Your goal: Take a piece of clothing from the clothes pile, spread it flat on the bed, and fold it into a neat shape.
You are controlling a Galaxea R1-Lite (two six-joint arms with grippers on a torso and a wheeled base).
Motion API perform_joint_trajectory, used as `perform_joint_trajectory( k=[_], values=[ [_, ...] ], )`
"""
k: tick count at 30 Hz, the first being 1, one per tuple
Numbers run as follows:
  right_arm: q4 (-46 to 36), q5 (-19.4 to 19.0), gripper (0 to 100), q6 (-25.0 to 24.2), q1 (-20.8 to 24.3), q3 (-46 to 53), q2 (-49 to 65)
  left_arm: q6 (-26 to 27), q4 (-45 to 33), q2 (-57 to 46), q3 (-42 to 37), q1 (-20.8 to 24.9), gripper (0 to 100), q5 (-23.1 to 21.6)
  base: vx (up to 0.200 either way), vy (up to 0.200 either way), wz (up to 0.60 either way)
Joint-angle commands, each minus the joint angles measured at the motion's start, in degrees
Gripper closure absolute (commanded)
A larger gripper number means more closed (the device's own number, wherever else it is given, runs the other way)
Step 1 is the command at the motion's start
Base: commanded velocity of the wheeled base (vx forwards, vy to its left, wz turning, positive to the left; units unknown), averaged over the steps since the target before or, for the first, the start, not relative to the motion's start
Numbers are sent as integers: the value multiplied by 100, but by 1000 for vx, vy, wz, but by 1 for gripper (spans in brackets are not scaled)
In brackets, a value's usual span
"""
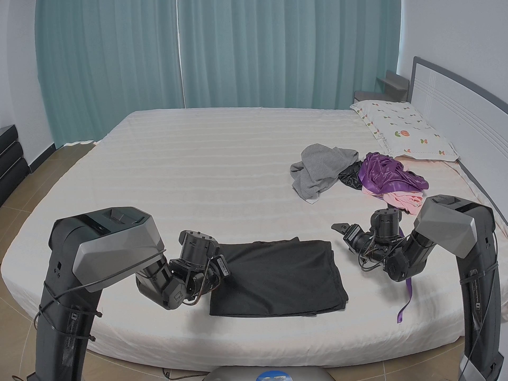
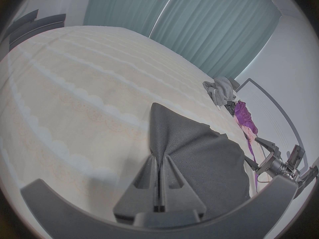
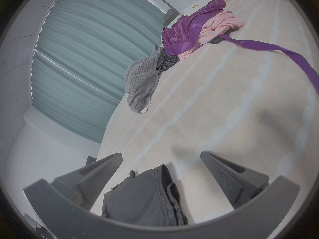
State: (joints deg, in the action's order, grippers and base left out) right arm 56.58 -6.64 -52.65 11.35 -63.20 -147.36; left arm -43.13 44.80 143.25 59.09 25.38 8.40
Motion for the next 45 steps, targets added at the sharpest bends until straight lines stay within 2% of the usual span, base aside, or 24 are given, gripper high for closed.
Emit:
perform_joint_trajectory(
  k=[1, 9, 28, 45],
  values=[
    [3, -4, 0, 0, -1, 0, -12, -11, 2, -8, -3, -33, 100, 92, 0, 200, 0],
    [11, -4, 0, -8, -10, 0, -12, -11, -156, -34, -38, -42, 100, 311, 0, 200, 0],
    [11, -4, 0, -8, -19, 0, -12, -2, -209, -175, -161, -306, 100, 329, 0, 200, 0],
    [11, -4, 0, 0, -19, 0, -12, -11, -253, -148, -108, -350, 100, 329, 0, 200, 0]
  ],
)
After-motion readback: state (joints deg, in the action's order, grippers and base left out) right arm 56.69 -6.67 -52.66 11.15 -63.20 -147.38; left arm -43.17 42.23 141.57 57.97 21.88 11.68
